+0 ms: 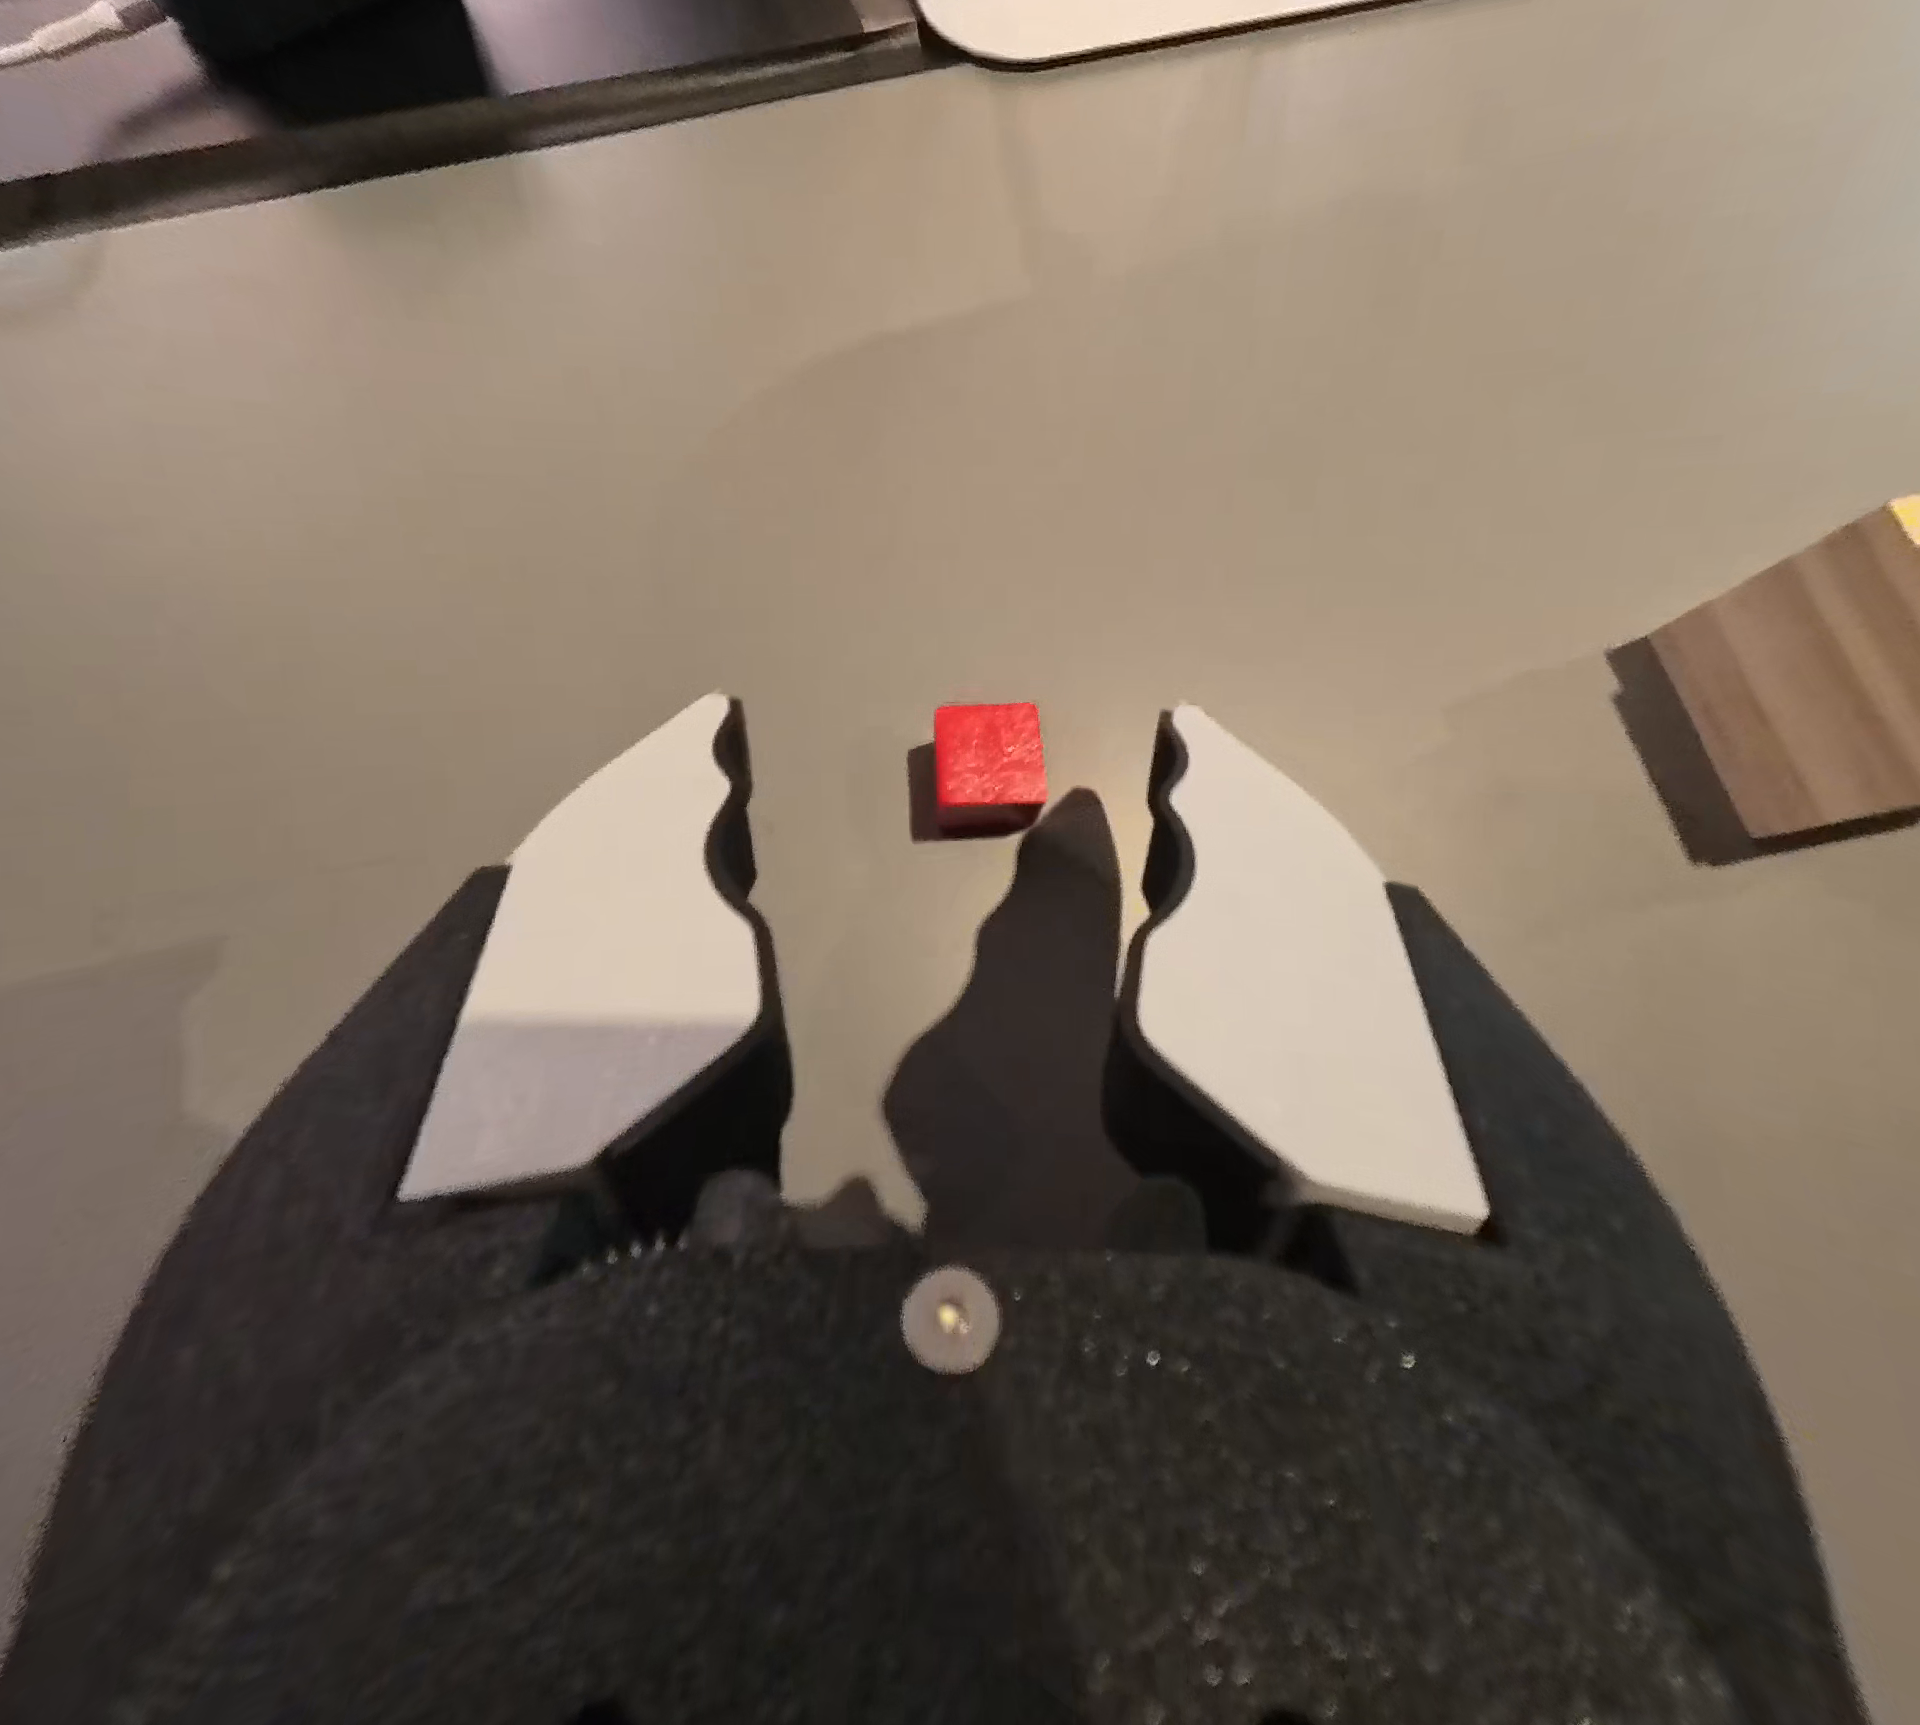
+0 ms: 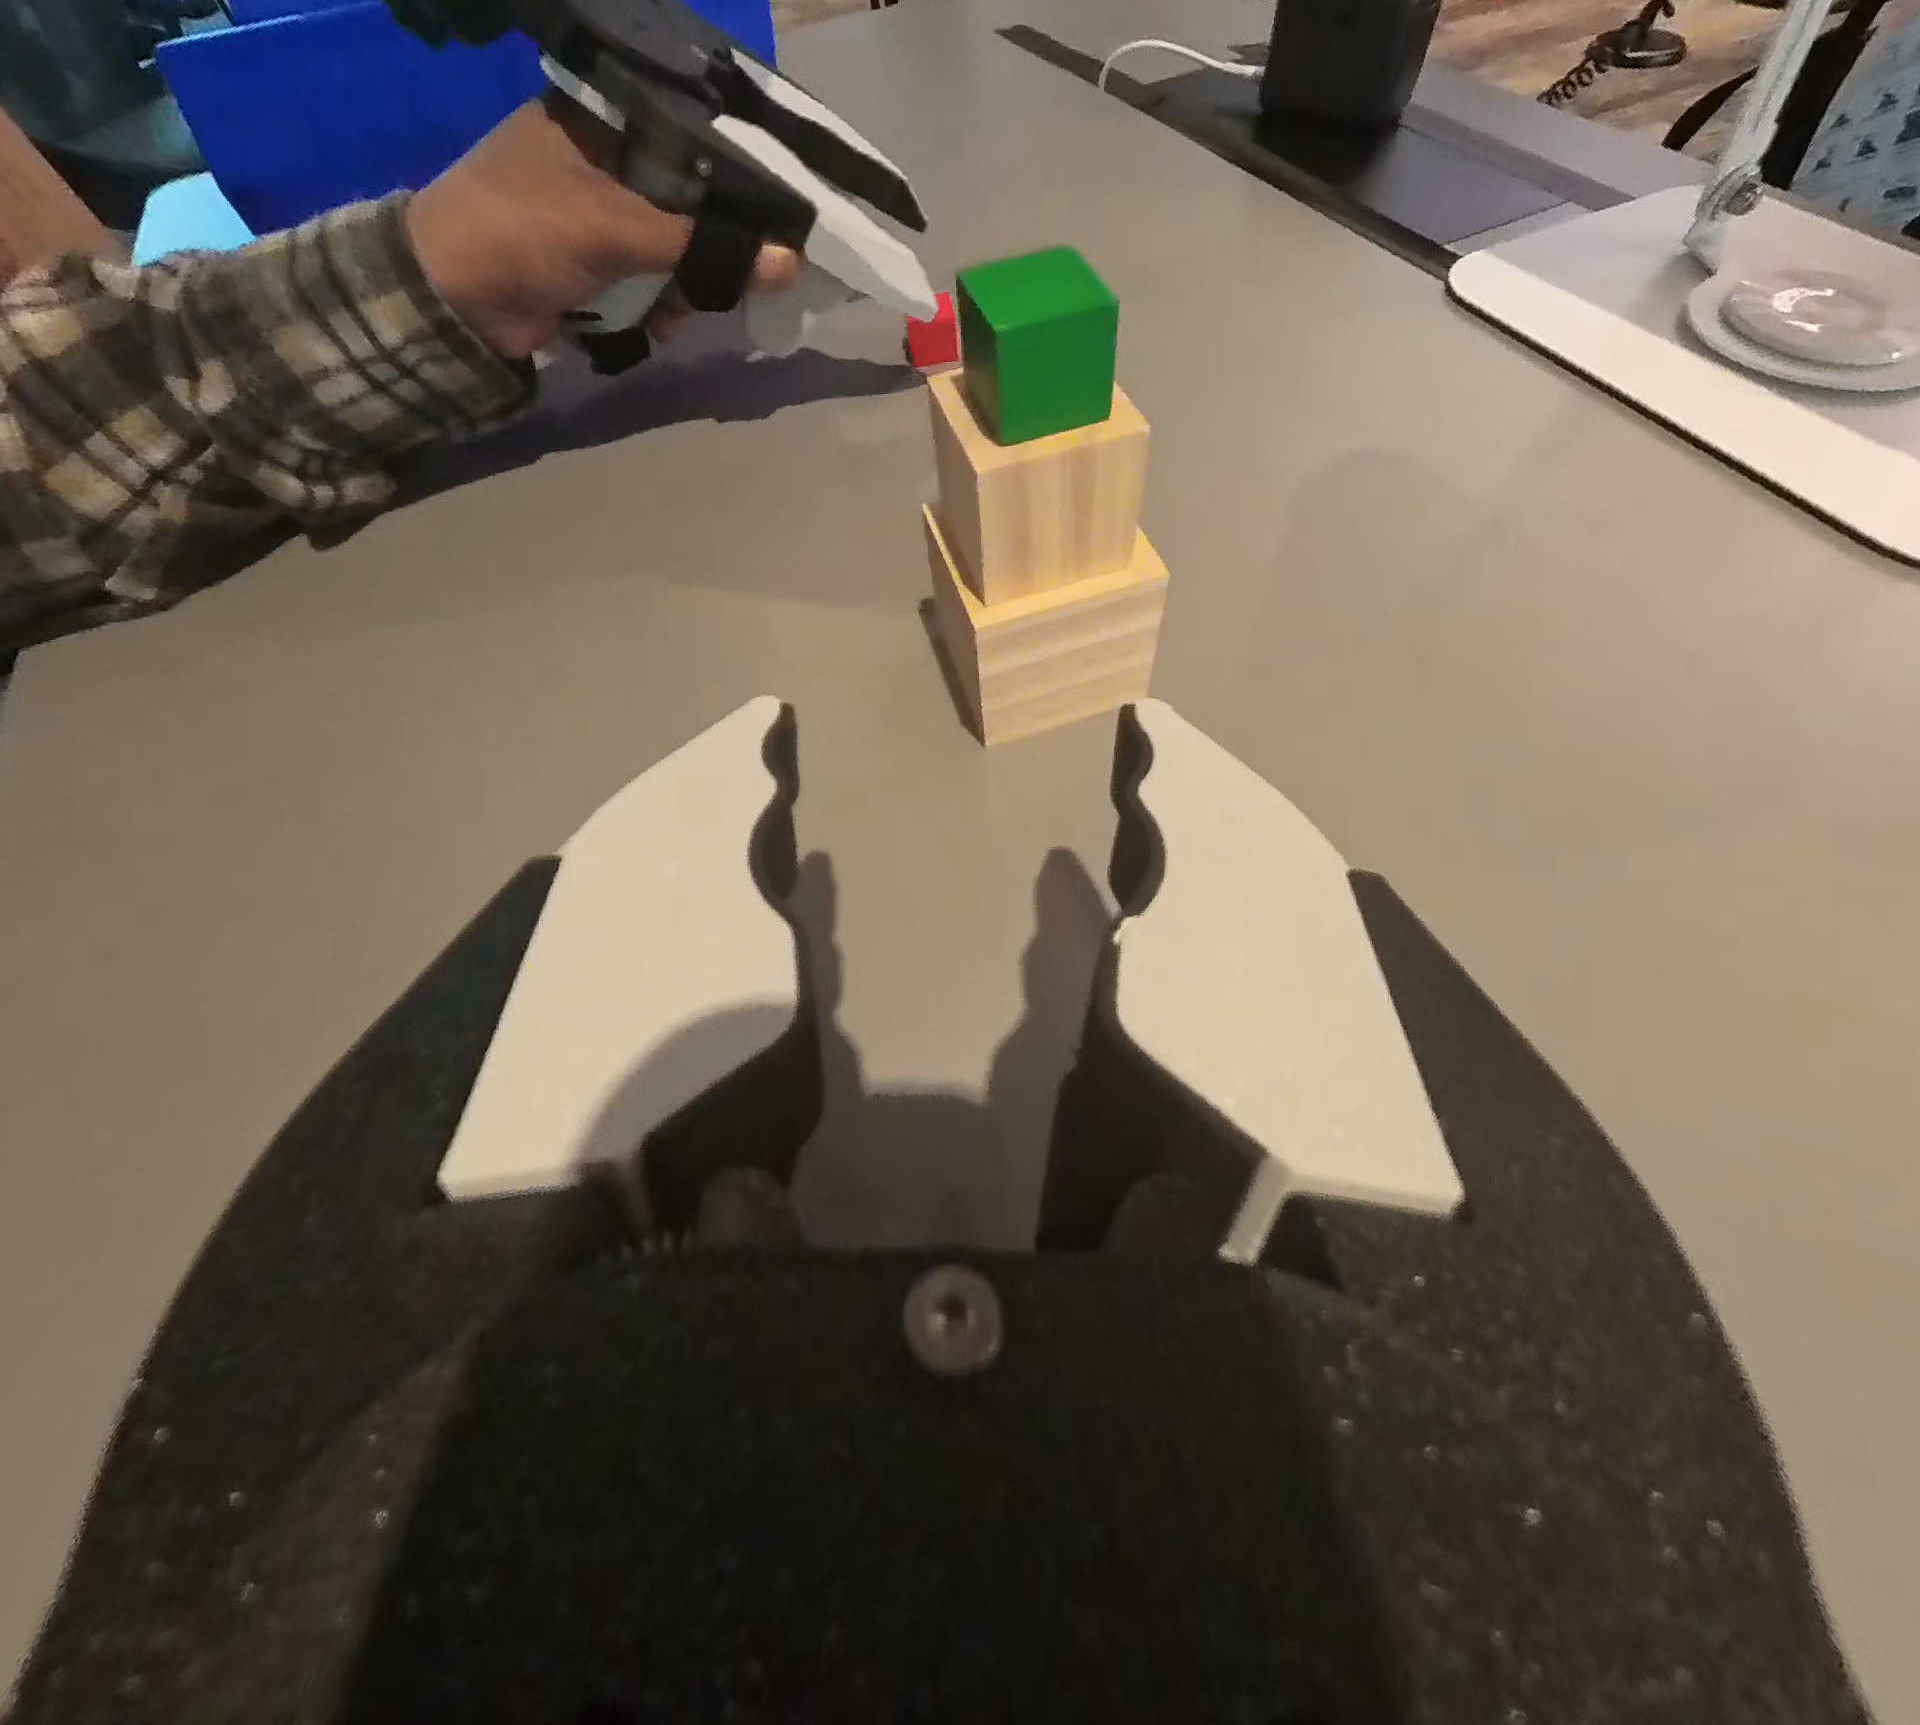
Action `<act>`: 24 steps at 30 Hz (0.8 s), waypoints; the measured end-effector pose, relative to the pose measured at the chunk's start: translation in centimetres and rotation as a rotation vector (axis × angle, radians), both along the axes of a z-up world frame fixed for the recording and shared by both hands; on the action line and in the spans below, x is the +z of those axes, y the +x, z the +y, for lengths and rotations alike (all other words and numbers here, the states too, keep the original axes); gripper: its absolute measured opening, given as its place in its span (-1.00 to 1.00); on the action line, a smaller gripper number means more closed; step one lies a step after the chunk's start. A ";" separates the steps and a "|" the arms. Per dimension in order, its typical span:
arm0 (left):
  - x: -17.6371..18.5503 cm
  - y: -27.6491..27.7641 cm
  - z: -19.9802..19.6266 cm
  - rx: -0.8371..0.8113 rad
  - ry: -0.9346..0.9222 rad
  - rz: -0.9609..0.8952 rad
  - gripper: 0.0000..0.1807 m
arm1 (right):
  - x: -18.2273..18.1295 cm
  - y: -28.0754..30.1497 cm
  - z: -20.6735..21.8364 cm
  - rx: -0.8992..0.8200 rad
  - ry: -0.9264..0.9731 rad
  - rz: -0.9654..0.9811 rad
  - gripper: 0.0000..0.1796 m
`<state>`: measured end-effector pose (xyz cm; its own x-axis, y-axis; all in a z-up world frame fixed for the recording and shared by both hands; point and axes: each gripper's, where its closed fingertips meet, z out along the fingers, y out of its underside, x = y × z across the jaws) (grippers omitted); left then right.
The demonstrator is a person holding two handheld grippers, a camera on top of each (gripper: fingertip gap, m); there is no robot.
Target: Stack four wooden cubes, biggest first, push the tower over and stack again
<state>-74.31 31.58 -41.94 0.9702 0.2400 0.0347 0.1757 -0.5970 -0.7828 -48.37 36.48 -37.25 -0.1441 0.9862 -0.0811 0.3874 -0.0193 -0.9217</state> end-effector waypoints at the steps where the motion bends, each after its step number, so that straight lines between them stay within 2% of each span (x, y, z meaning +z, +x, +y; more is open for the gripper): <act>1: -0.1 0.1 0.1 0.008 -0.004 -0.003 -0.19 | 0.0 0.0 0.0 0.002 -0.006 0.001 -0.36; 8: -1.2 -0.2 0.1 0.060 -0.076 0.020 -0.23 | 0.4 -0.1 -0.2 0.001 -0.027 0.021 -0.36; 20: -2.8 0.5 0.2 0.032 -0.138 -0.032 -0.41 | 0.6 -0.1 -0.3 0.000 -0.033 0.027 -0.37; 23: -2.8 0.6 0.3 0.018 -0.142 -0.027 -0.53 | 0.5 -0.1 -0.3 -0.003 -0.036 0.024 -0.38; 24: -2.8 0.6 0.3 0.005 -0.145 -0.023 -0.64 | 0.4 -0.1 -0.2 -0.004 -0.035 0.021 -0.38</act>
<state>-73.66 31.92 -44.77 0.9683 0.2491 0.0215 0.1958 -0.7023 -0.6844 -48.43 36.24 -36.83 -0.1426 0.9833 -0.1131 0.3679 -0.0534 -0.9283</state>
